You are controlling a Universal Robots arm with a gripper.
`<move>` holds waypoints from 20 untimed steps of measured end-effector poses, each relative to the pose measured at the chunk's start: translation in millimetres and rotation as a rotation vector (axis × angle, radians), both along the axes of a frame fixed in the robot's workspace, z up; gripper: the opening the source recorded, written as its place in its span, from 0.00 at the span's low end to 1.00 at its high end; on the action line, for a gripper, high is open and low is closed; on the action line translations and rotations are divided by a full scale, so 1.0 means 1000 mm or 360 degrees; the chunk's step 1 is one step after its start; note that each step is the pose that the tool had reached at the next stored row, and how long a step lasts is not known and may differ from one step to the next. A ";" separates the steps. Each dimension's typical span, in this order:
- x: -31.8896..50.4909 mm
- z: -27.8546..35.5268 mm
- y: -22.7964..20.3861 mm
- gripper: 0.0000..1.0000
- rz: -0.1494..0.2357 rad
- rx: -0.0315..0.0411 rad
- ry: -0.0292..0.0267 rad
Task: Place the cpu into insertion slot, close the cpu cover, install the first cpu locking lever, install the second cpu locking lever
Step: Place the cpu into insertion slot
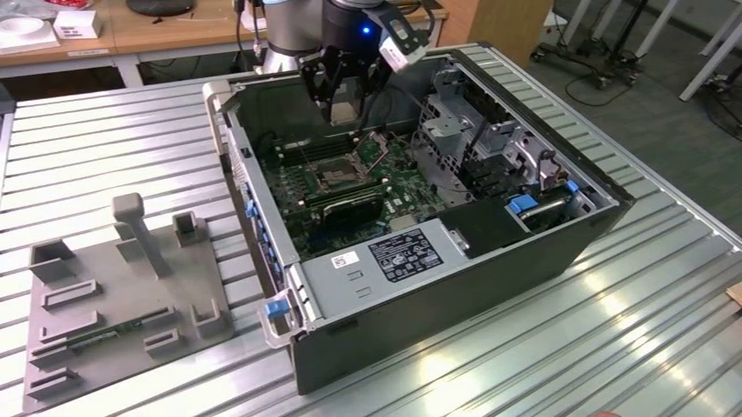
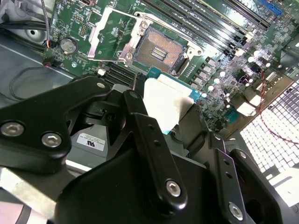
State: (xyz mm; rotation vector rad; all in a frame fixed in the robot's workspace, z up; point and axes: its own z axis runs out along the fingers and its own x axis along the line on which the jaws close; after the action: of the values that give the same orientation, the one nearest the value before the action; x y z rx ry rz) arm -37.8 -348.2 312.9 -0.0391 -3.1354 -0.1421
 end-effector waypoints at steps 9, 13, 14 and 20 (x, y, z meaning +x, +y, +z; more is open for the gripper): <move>0.0000 -0.0008 0.0000 0.54 0.0000 0.0000 0.00002; -0.0001 -0.0026 -0.0001 0.54 0.0000 0.0000 0.00001; -0.0001 -0.0033 0.0000 0.54 0.0000 0.0000 0.00001; -0.0002 -0.0082 0.0000 0.54 0.0000 0.0000 0.00002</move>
State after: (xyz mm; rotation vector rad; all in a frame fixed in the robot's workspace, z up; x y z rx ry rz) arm -38.0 -348.2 304.7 -0.0391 -3.1353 -0.1418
